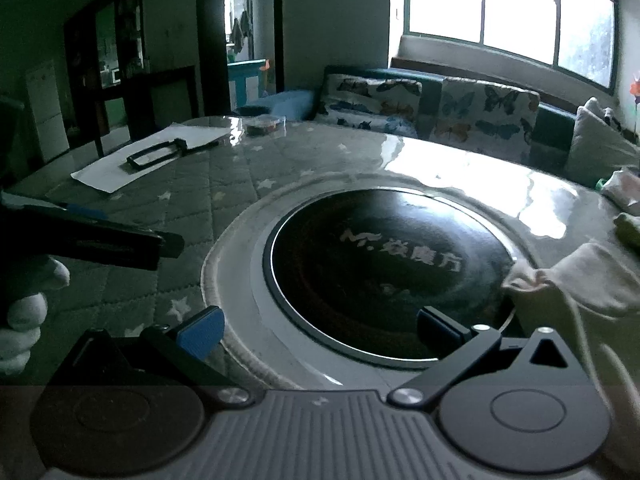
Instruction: Fold clothes
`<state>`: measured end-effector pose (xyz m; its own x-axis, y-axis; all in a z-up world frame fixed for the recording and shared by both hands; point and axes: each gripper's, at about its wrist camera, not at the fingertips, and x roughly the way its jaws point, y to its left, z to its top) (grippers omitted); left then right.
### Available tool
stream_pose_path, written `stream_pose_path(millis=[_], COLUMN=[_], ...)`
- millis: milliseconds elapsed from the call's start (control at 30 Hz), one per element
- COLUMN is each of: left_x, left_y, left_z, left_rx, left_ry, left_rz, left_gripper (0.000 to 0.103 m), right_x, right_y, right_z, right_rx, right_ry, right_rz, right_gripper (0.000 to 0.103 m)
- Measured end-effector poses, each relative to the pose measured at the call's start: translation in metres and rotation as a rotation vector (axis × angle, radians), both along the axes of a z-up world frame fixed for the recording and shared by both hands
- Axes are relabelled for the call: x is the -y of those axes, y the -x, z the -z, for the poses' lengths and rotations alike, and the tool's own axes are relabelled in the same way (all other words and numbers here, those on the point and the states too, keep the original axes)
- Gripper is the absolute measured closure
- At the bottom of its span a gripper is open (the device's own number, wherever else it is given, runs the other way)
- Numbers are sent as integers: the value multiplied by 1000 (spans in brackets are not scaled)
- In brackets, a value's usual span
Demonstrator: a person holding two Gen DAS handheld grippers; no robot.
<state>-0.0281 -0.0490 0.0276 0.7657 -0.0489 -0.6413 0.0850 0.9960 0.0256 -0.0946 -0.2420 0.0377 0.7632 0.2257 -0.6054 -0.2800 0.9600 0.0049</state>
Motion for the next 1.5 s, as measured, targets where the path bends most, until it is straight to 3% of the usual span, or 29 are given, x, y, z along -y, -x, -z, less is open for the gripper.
stream_pose_path(millis=[467, 1500], left_x=[42, 143], left_y=[15, 30], left_z=[-13, -21], left_rx=[-4, -22], left_ry=[23, -32], left_rz=[98, 309], left_gripper=[0, 0], right_x=[28, 101], right_y=[39, 76], right_z=[-25, -21], right_rx=[65, -13], right_ry=[33, 24], right_rz=[35, 232], right_gripper=[0, 0])
